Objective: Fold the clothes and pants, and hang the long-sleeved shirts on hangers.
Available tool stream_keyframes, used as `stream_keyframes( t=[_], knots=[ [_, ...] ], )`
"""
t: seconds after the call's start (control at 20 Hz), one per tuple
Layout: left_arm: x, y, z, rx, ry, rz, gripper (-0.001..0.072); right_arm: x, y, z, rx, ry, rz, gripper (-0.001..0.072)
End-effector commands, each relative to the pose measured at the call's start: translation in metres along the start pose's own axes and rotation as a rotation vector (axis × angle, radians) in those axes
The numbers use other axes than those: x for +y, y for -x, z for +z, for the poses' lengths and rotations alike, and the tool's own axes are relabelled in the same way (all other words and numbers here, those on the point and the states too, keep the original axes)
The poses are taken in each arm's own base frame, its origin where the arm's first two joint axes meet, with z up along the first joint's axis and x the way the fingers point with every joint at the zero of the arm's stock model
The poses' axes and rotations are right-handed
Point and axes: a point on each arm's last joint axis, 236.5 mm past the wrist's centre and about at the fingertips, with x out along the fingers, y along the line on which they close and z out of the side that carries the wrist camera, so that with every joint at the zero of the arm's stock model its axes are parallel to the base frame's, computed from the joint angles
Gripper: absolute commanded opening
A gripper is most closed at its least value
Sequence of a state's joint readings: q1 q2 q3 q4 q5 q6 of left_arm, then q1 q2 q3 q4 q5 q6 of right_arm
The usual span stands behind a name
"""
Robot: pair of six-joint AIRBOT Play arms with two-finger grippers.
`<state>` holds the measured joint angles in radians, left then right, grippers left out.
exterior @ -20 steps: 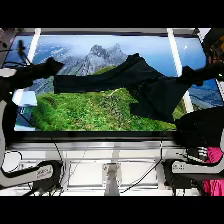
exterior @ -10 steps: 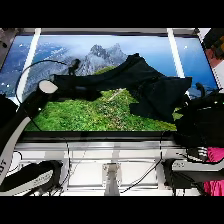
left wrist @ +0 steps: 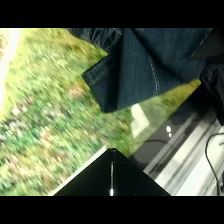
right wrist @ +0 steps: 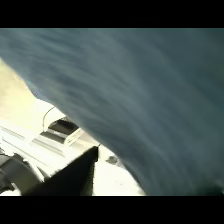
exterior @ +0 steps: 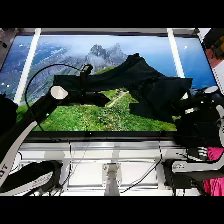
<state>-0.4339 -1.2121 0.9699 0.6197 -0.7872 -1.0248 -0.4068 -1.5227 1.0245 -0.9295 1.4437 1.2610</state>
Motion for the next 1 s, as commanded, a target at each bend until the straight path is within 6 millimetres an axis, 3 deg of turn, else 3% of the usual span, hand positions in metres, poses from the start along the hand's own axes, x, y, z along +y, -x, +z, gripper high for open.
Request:
stream_keyframes(
  t=[0.0, 0.1, 0.15, 0.25, 0.35, 0.45, 0.5, 0.6, 0.7, 0.8, 0.85, 0.95],
  knots=[
    [0.005, 0.0, 0.009, -0.039, -0.013, 0.024, 0.0009, 0.022, -0.02, 0.005, -0.005, 0.065, -0.014, 0.0065],
    [0.007, 0.001, 0.01, -0.043, -0.057, 0.029, 0.0009, 0.052, -0.024, -0.004, 0.028, 0.075, 0.079, 0.0026],
    [0.01, 0.001, 0.014, -0.057, -0.072, 0.04, 0.0009, 0.08, -0.021, -0.011, 0.051, 0.077, 0.177, 0.0025],
    [0.027, 0.008, 0.031, -0.122, -0.058, 0.091, 0.0009, 0.166, 0.001, -0.02, 0.021, 0.124, 0.449, 0.0025],
    [0.063, 0.027, 0.061, -0.244, -0.027, 0.191, 0.0009, 0.266, 0.044, -0.039, -0.058, 0.212, 0.735, 0.0025],
    [0.109, 0.065, 0.094, -0.392, 0.015, 0.317, 0.0009, 0.353, 0.107, -0.075, -0.115, 0.316, 1.008, 0.0025],
    [0.128, 0.084, 0.106, -0.45, 0.033, 0.37, 0.0009, 0.388, 0.138, -0.091, -0.177, 0.371, 1.091, 0.0025],
    [0.156, 0.119, 0.119, -0.53, 0.063, 0.448, 0.0009, 0.432, 0.184, -0.104, -0.393, 0.474, 1.091, 0.0025],
    [0.172, 0.139, 0.122, -0.563, 0.084, 0.485, 0.0009, 0.443, 0.214, -0.087, -0.661, 0.525, 0.941, 0.0025],
    [0.173, 0.142, 0.121, -0.56, 0.088, 0.485, 0.0009, 0.418, 0.215, -0.05, -0.814, 0.468, 0.705, 0.0025],
    [0.17, 0.137, 0.118, -0.543, 0.087, 0.471, 0.0009, 0.392, 0.204, -0.028, -0.853, 0.429, 0.558, 0.0026],
    [0.158, 0.123, 0.112, -0.498, 0.077, 0.431, 0.0009, 0.319, 0.171, 0.015, -0.857, 0.337, 0.208, 0.0026]
  ],
)
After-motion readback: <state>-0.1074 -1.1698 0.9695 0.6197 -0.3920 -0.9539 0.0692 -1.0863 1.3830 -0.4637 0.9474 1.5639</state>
